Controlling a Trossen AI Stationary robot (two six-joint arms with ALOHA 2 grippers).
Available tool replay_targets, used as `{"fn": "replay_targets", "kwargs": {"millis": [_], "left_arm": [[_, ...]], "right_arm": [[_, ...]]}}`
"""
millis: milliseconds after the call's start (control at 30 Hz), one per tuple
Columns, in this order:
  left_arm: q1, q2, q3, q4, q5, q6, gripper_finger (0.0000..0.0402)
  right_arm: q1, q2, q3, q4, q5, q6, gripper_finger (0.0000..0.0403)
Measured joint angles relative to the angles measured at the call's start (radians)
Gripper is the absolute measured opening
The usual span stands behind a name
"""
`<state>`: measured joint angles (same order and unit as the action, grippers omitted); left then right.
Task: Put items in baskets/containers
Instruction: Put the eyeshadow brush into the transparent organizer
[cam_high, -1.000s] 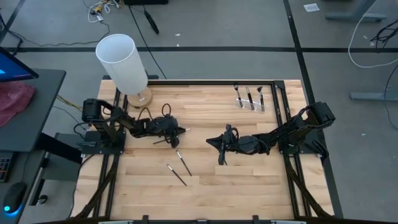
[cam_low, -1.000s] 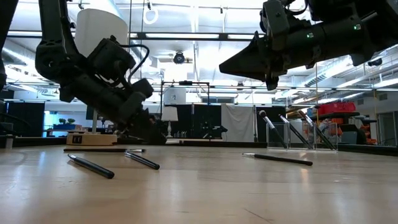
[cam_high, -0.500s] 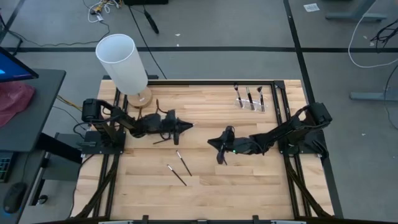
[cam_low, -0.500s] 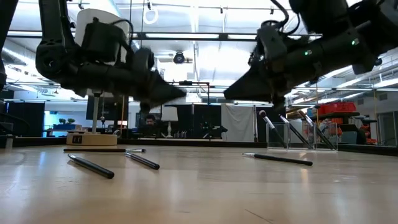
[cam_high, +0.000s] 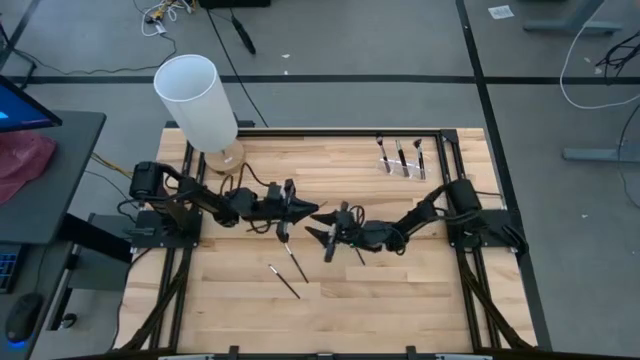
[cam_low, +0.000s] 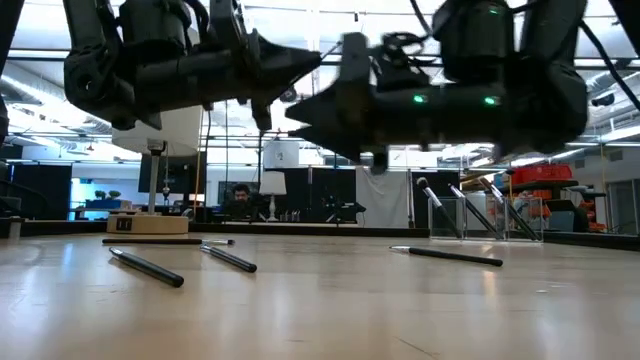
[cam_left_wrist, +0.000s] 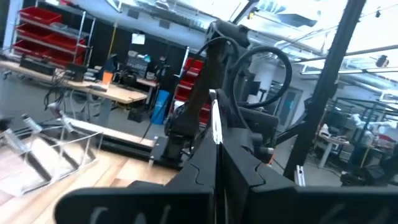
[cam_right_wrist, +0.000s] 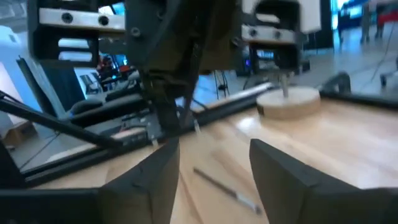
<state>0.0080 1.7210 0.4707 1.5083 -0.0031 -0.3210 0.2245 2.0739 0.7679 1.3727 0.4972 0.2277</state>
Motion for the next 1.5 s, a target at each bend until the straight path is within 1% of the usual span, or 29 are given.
{"fn": "replay_targets", "kwargs": {"millis": [133, 300, 500, 600, 667, 733, 767, 967, 1100, 1200, 1267, 1333, 1500], "left_arm": [[-0.012, 0.000, 0.013, -0.005, -0.003, 0.013, 0.0013], [-0.013, 0.000, 0.014, -0.012, 0.004, 0.011, 0.0009], [-0.013, 0.000, 0.014, -0.019, 0.004, 0.013, 0.0007], [-0.012, 0.000, 0.014, -0.025, 0.004, 0.014, 0.0002], [-0.012, 0.000, 0.014, -0.026, 0.004, 0.014, 0.0005], [-0.012, 0.000, 0.014, -0.030, 0.005, 0.014, 0.0006], [-0.012, 0.000, 0.014, -0.036, 0.005, 0.014, 0.0006], [-0.012, 0.000, 0.014, -0.049, 0.009, 0.018, 0.0004], [0.005, 0.000, 0.014, -0.049, 0.077, 0.009, 0.0005], [0.018, -0.013, 0.013, -0.097, 0.135, -0.014, 0.0002], [0.021, -0.044, 0.013, -0.197, 0.138, -0.010, 0.0003], [0.023, -0.092, 0.012, -0.337, 0.127, -0.001, 0.0003], [0.009, -0.242, 0.012, -0.680, 0.059, 0.026, 0.0002]], "right_arm": [[0.006, 0.008, 0.072, 0.009, 0.000, -0.093, 0.0197], [0.007, 0.006, 0.083, 0.051, 0.005, -0.108, 0.0170], [0.003, 0.006, 0.083, 0.084, 0.015, -0.107, 0.0112], [0.004, 0.006, 0.083, 0.094, 0.015, -0.109, 0.0074], [0.004, 0.006, 0.083, 0.088, 0.015, -0.109, 0.0042], [0.004, 0.005, 0.083, 0.052, 0.014, -0.109, 0.0013], [0.005, 0.005, 0.083, 0.026, 0.013, -0.109, 0.0008], [0.002, 0.005, 0.083, -0.117, 0.003, -0.038, 0.0003], [-0.011, -0.027, 0.083, -0.290, -0.096, 0.017, 0.0002], [-0.020, -0.073, 0.083, -0.464, -0.229, 0.021, 0.0004], [-0.024, -0.101, 0.083, -0.562, -0.348, 0.005, 0.0007], [-0.024, -0.118, 0.083, -0.632, -0.444, -0.010, 0.0012], [-0.012, -0.120, 0.083, -0.703, -0.638, -0.031, 0.0039]]}}
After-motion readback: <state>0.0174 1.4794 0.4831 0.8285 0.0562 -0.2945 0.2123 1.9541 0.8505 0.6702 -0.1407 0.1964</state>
